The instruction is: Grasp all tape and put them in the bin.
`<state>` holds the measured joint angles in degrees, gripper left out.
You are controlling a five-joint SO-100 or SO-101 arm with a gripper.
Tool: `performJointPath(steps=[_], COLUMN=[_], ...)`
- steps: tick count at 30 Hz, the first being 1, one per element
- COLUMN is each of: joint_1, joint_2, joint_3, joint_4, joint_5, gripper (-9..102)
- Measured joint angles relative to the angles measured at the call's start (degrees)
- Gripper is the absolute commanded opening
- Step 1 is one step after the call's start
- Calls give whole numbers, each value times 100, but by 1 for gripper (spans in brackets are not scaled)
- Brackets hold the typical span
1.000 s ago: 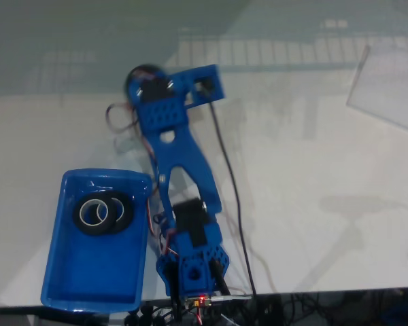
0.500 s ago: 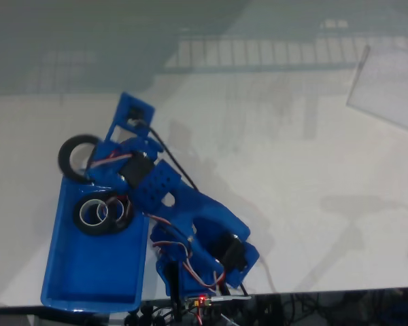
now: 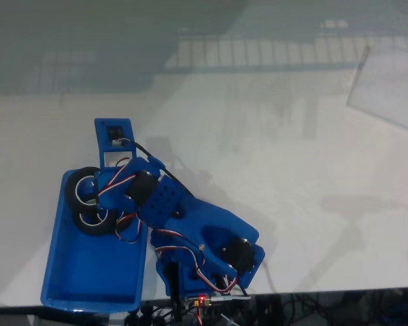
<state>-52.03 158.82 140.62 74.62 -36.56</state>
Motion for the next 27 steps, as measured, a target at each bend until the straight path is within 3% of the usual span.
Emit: performJointPath(steps=[2, 8, 20, 23, 27], joint_1=[9, 18, 185, 738, 1969], joint_2=[53, 114, 211, 229, 211], joint_3=[97, 97, 97, 185, 554], joint_4=[0, 0, -554, -1354, -3076], joint_5=[-167, -237, 246, 650, 1688], gripper=[1, 34, 33, 33, 30])
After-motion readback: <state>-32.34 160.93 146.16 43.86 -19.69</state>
